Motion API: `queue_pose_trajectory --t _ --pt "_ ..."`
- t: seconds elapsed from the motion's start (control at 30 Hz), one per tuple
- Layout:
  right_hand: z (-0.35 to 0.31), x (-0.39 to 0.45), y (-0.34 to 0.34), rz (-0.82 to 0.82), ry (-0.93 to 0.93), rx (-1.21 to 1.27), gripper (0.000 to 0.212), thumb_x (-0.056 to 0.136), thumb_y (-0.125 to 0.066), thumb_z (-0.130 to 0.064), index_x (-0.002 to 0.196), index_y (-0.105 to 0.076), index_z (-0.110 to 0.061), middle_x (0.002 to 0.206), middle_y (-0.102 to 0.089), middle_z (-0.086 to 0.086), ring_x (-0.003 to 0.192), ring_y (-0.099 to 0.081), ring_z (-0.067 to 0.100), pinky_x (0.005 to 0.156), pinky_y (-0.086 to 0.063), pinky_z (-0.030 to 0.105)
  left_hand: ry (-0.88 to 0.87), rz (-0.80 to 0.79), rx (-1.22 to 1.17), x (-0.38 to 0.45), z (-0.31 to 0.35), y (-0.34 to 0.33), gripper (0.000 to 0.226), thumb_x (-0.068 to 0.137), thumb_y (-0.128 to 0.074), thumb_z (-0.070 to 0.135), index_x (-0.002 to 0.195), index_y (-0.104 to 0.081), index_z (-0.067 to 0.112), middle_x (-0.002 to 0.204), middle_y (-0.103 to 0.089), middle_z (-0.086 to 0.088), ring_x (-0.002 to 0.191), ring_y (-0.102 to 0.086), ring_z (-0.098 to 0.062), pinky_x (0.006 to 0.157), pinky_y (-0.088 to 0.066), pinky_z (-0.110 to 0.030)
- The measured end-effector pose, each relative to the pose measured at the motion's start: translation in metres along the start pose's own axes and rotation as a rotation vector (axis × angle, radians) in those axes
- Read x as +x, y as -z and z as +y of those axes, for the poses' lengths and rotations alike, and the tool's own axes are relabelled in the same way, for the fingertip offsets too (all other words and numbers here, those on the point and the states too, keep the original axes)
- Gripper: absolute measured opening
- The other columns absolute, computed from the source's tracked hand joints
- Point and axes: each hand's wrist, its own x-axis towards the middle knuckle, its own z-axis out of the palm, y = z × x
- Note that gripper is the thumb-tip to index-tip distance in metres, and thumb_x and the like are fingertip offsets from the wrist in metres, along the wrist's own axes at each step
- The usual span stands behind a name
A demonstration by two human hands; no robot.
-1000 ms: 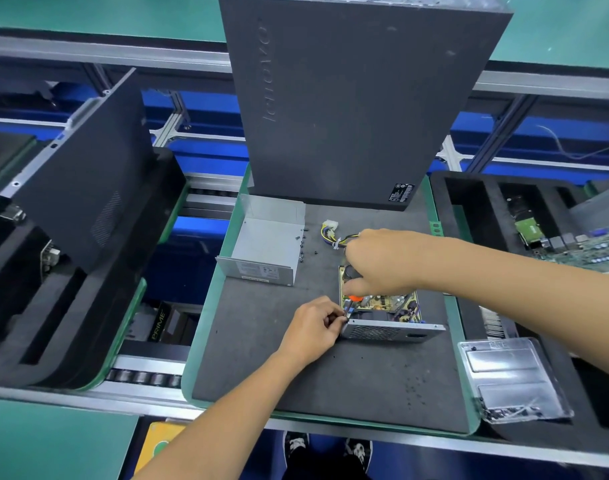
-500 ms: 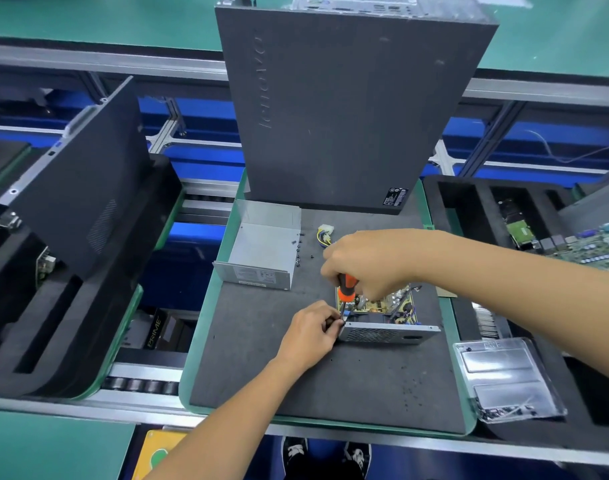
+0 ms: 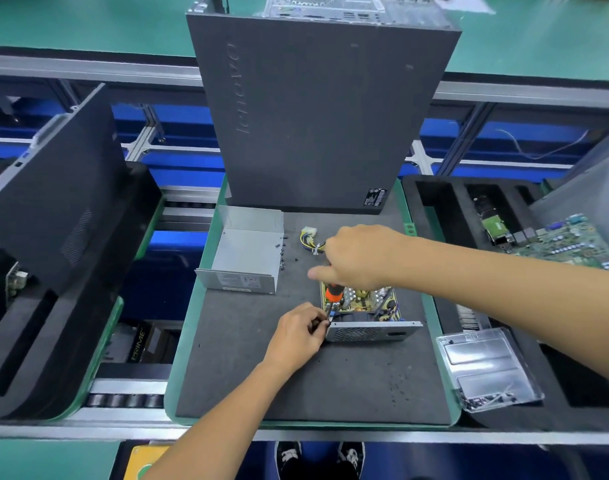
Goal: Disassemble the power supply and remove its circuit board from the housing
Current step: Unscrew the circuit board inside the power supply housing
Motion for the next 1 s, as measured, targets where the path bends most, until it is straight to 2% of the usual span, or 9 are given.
queue_pose_trajectory --t 0.17,0.3,0.43,0.53,0.63,0.7,0.77,0.93,1.0 --pt "-0.007 -0.003 0.006 -0.16 0.203 -0.166 0.041 0.098 -0.046 -0.042 0.076 -0.053 -0.008 0.075 -0.052 0.007 0.062 -0.047 0.025 0.047 -0.03 0.031 0.009 0.001 -0.016 -0.005 -0.001 -0.002 0.004 0.084 -0.066 0.012 0.086 -0.069 0.012 0.069 -0.047 0.017 0.056 -0.045 -0.001 0.062 -0.035 -0.012" --pt "-0.002 -0.008 0.009 -0.169 0.373 -0.243 0.016 0.091 -0.056 -0.015 0.105 -0.053 -0.011 0.104 -0.051 0.006 0.08 -0.044 0.021 0.064 -0.035 0.033 0.021 -0.01 -0.003 -0.005 0.001 -0.003 0.006 0.083 -0.066 0.011 0.087 -0.07 0.012 0.07 -0.047 0.018 0.058 -0.048 0.001 0.061 -0.034 -0.006" --pt "0.006 -0.014 0.012 -0.153 0.474 -0.123 0.027 0.077 -0.055 0.003 0.094 -0.067 -0.014 0.099 -0.046 -0.002 0.067 -0.036 0.007 0.055 -0.022 0.027 0.01 -0.004 0.011 -0.005 0.001 -0.001 0.007 0.082 -0.065 0.01 0.088 -0.07 0.013 0.071 -0.046 0.018 0.058 -0.047 0.0 0.061 -0.033 -0.009" --pt "0.008 -0.015 0.006 -0.102 0.373 -0.063 0.026 0.087 -0.056 -0.016 0.112 -0.059 -0.017 0.106 -0.046 0.0 0.07 -0.039 0.01 0.059 -0.024 0.027 -0.016 -0.005 0.031 -0.006 0.005 -0.002 0.007 0.083 -0.065 0.009 0.088 -0.069 0.011 0.073 -0.047 0.015 0.059 -0.043 -0.002 0.063 -0.033 -0.012" --pt "0.002 -0.015 0.0 -0.1 0.201 -0.054 0.028 0.102 -0.034 -0.038 0.113 -0.042 -0.013 0.099 -0.051 0.009 0.081 -0.045 0.028 0.066 -0.03 0.035 -0.018 -0.003 0.026 -0.008 0.006 -0.002 0.007 0.082 -0.064 0.009 0.088 -0.068 0.01 0.075 -0.048 0.012 0.06 -0.044 -0.002 0.064 -0.033 -0.01" --pt "-0.002 -0.013 -0.003 -0.059 0.172 -0.191 0.03 0.105 -0.03 -0.034 0.114 -0.044 -0.008 0.103 -0.056 0.015 0.083 -0.051 0.033 0.064 -0.034 0.036 -0.012 -0.006 0.025 -0.008 0.006 -0.001 0.008 0.083 -0.064 0.009 0.089 -0.068 0.01 0.076 -0.05 0.012 0.06 -0.044 -0.002 0.063 -0.032 -0.007" --pt "-0.003 -0.012 -0.003 -0.05 0.233 -0.181 0.026 0.102 -0.04 -0.03 0.112 -0.045 -0.007 0.102 -0.057 0.017 0.082 -0.052 0.032 0.057 -0.035 0.036 -0.004 -0.006 0.019 -0.006 0.005 -0.001 0.008 0.082 -0.064 0.009 0.089 -0.068 0.011 0.077 -0.051 0.011 0.059 -0.044 -0.001 0.063 -0.032 -0.007" --pt "-0.003 -0.016 0.003 -0.148 0.406 0.15 0.026 0.082 -0.06 -0.007 0.093 -0.042 -0.023 0.093 -0.051 -0.004 0.083 -0.045 0.019 0.061 -0.034 0.032 -0.011 0.0 0.022 -0.009 0.003 -0.003 0.007 0.082 -0.063 0.009 0.087 -0.066 0.012 0.077 -0.053 0.008 0.058 -0.044 -0.002 0.063 -0.034 -0.015" --pt "-0.005 -0.016 -0.001 -0.094 0.361 0.092 0.019 0.086 -0.059 -0.02 0.093 -0.041 -0.02 0.089 -0.05 0.0 0.081 -0.047 0.022 0.061 -0.036 0.033 -0.005 0.003 0.034 -0.009 0.003 -0.004 0.008 0.082 -0.063 0.009 0.088 -0.067 0.01 0.077 -0.055 0.006 0.06 -0.047 -0.005 0.064 -0.037 -0.017"
